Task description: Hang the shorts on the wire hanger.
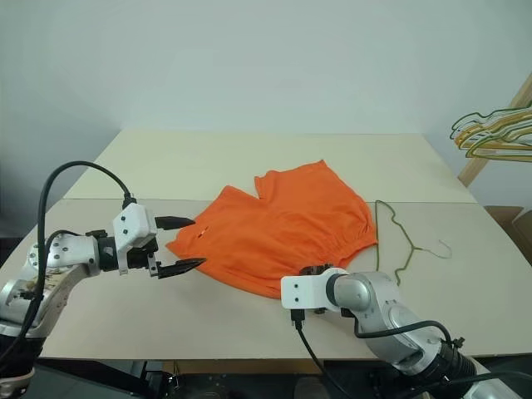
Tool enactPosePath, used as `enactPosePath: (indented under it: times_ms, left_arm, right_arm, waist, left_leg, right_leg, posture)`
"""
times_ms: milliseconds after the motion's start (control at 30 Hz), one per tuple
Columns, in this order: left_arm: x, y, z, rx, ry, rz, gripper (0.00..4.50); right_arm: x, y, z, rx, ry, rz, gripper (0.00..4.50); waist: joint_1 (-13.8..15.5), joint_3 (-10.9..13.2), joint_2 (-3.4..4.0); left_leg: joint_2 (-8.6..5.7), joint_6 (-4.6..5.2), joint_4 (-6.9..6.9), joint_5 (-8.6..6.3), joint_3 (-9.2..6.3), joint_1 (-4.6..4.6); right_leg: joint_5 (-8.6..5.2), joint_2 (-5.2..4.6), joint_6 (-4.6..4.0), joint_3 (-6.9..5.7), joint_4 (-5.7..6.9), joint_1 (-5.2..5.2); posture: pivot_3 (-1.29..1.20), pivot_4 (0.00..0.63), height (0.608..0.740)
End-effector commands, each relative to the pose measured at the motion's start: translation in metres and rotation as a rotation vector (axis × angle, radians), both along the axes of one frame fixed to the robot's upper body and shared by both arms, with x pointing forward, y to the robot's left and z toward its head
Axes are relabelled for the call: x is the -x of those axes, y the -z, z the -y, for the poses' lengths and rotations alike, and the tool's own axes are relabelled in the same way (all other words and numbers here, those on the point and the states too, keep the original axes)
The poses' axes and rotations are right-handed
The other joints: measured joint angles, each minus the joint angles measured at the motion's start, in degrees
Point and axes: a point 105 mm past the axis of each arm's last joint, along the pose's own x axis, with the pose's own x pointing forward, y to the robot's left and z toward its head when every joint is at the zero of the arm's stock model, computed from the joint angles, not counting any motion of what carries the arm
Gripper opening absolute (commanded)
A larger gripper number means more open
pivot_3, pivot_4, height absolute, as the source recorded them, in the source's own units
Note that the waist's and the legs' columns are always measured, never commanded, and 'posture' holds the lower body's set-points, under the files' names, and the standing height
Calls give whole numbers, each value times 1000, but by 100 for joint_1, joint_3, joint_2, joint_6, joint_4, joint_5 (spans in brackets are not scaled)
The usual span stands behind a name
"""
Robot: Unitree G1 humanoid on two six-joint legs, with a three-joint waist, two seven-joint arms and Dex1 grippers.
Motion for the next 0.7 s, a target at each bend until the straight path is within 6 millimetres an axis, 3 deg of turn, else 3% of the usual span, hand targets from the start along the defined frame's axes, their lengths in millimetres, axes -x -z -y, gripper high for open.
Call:
enactPosePath:
  times_ms: [33, 167, 400, 567, 700]
  left_arm:
    - [-2, 5, -6, -102, 14, 47, 4500]
    - [-8, 19, -24, -260, 17, 107, 4500]
    - [-36, 51, -55, -595, 70, 275, 4500]
    - [-61, 74, -47, -688, 121, 324, 4500]
    - [-75, 83, -33, -715, 165, 363, 3641]
  right_arm:
    - [-11, -14, 3, 22, 17, 84, 1488]
    - [-11, -25, 6, 7, 2, 110, 119]
    - [-11, -37, 10, -43, 31, 118, 53]
    - [-11, -46, 12, -51, 18, 130, 53]
    - [-12, -49, 14, -56, 24, 137, 0]
  waist:
    - [-10, 0, 0]
    - [-49, 0, 0]
    - [-37, 0, 0]
    - [-47, -2, 2]
    - [-55, -13, 12]
  left_leg:
    - [0, 1, 0, -1, 0, 1]
    - [1, 26, -1, -15, 0, 3]
    - [0, 33, 2, -19, -1, 3]
    - [-4, 37, 12, -21, -1, -2]
    - [-6, 45, 28, -26, -2, -1]
  right_leg:
    - [0, 1, 0, 0, 1, 0]
    - [0, 2, 0, 0, 4, 0]
    - [0, 0, 0, -8, 3, 3]
    - [1, 0, 1, -15, 5, 4]
    - [0, -1, 5, -18, 11, 9]
  posture:
    - [-138, 0, 740]
    - [-141, 0, 740]
    - [-168, 0, 740]
    - [-189, 0, 740]
    - [-210, 0, 740]
